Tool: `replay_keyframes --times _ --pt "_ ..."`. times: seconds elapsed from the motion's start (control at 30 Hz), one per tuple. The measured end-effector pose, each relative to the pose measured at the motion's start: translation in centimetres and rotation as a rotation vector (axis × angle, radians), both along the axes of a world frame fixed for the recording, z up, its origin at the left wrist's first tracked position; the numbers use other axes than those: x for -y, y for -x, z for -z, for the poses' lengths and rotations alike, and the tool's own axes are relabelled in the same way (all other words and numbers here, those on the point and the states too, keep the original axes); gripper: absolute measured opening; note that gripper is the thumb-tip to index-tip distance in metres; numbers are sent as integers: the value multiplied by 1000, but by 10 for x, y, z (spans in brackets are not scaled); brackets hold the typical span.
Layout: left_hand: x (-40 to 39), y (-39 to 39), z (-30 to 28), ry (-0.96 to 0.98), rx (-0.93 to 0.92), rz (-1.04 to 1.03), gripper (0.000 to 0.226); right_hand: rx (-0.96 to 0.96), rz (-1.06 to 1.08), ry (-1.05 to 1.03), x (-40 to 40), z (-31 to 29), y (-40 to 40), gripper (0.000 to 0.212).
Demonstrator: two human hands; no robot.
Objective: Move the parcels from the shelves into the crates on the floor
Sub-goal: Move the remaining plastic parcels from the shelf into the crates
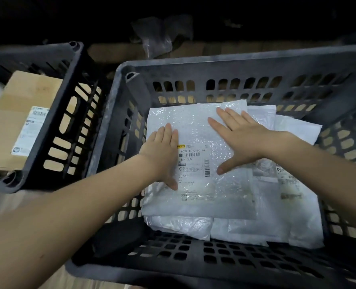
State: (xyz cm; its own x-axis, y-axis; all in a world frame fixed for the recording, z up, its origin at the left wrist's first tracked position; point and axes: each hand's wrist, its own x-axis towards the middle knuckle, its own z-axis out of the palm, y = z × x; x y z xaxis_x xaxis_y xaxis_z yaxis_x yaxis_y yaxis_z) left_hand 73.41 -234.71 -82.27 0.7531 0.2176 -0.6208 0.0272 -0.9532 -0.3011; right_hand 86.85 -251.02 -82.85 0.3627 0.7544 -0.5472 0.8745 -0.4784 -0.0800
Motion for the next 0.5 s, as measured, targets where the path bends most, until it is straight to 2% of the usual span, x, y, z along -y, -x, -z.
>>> replay_keyframes --times 0.33,0.5 --pt "-2 -13 12 5 -89 93 140 -150 45 142 -17 7 -10 138" --pt "2 1 -5 61 -15 5 135 -46 36 130 -13 -2 2 135"
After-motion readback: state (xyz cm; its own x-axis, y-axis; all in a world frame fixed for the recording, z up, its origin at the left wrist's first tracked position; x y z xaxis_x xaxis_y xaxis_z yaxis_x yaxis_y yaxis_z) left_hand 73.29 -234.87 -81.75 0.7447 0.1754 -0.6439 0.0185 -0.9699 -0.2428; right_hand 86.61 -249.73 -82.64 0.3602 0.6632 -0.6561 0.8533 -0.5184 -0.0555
